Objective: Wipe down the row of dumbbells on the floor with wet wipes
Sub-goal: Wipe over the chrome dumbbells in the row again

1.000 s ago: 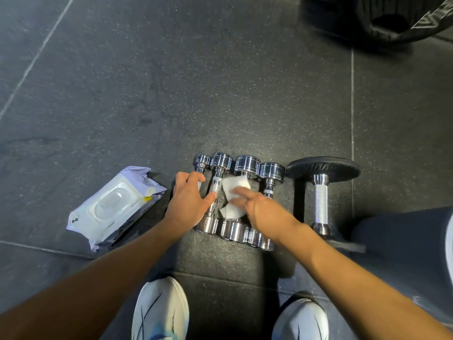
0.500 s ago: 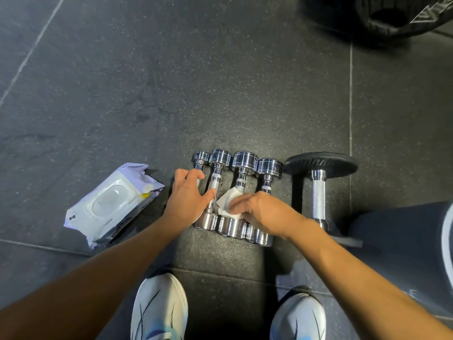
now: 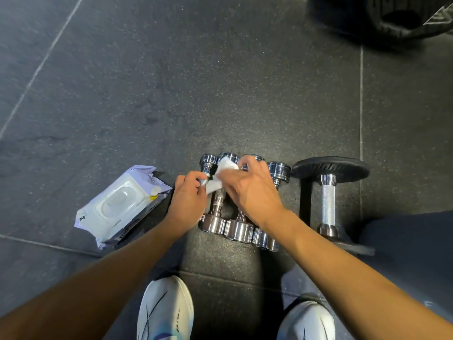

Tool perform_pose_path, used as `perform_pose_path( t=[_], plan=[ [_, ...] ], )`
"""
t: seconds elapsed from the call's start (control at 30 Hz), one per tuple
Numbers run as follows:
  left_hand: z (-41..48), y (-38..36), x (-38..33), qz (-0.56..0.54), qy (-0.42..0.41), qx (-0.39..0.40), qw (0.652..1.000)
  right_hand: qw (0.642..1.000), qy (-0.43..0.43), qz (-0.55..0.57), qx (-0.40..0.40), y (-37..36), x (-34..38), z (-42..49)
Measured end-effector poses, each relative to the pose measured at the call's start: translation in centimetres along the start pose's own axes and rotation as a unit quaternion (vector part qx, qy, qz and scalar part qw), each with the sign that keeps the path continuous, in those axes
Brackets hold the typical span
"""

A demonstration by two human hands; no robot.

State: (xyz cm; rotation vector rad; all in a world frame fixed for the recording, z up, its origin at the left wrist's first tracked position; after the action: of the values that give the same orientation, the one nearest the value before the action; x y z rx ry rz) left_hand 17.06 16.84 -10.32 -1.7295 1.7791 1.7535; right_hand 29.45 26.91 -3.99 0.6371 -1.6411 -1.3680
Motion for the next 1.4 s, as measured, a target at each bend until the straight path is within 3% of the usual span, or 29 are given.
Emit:
perform_pose_path(
  t=[0.07, 0.13, 0.23, 0.33, 0.47, 0.63, 0.7, 0.77, 0.87, 0.97, 1.17, 1.27, 1.4],
  plan=[
    [0.1, 0.1, 0.0, -0.005, 0.007, -0.006, 1.000, 0.998, -0.005, -0.061, -0.031, 0.0, 0.3, 1.1],
    [0.3, 0.0, 0.2, -0.008, 0.020, -0.005, 1.000, 0.996, 0.019, -0.090, 0.008, -1.2, 0.6, 1.8],
    [0.4, 0.1, 0.3, -0.020, 0.033, -0.007, 0.999, 0.993, -0.009, -0.027, 0.115, -3.3, 0.6, 1.6],
    [0.4, 0.1, 0.3, -0.034, 0.027, -0.004, 0.999, 0.991, -0.044, 0.050, 0.119, -3.9, 0.4, -0.1],
    [0.8, 0.1, 0.6, -0.047, 0.037, -0.004, 0.998, 0.972, 0.012, 0.124, 0.201, -4.7, 2.3, -2.8],
    [0.5, 0.0, 0.4, -0.054, 0.048, -0.001, 0.997, 0.990, -0.068, 0.093, 0.076, -2.9, -0.6, 0.8],
    [0.5, -0.1, 0.5, -0.056, 0.041, 0.002, 0.998, 0.993, -0.061, 0.080, 0.058, -2.8, -0.9, 0.8],
    [0.4, 0.0, 0.5, -0.059, 0.033, 0.004, 0.998, 0.996, -0.008, 0.070, 0.062, -3.8, -0.2, -0.4],
    [0.6, 0.2, 0.3, -0.061, 0.020, 0.001, 0.998, 0.984, 0.082, 0.083, 0.138, -5.4, 1.9, -3.0],
    [0.6, 0.3, 0.3, -0.060, 0.008, -0.007, 0.998, 0.971, 0.120, 0.103, 0.182, -5.4, 2.3, -3.0],
    [0.4, -0.1, 0.3, -0.061, 0.022, -0.001, 0.998, 0.995, 0.037, 0.060, 0.067, -2.6, -0.7, 1.1],
    [0.6, -0.1, 0.5, -0.055, 0.035, -0.001, 0.998, 0.997, 0.072, 0.022, 0.030, -1.9, 0.5, 1.4],
    [0.7, -0.1, 0.4, -0.050, 0.018, 0.000, 0.999, 0.992, 0.111, -0.013, 0.059, -3.6, 1.3, 0.5]
  ],
)
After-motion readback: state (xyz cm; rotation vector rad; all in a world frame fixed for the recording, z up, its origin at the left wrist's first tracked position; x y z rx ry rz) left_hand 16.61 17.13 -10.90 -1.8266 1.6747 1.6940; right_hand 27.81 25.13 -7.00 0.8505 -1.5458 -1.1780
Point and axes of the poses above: each hand's wrist, its own z-axis towards the middle knuckle, its own y-axis out of the back of the hand, x = y × z, the point moved 6 cm from there along z, towards the middle knuckle, and after that the axes turned 1 degree about z, right-handed, at the moved point
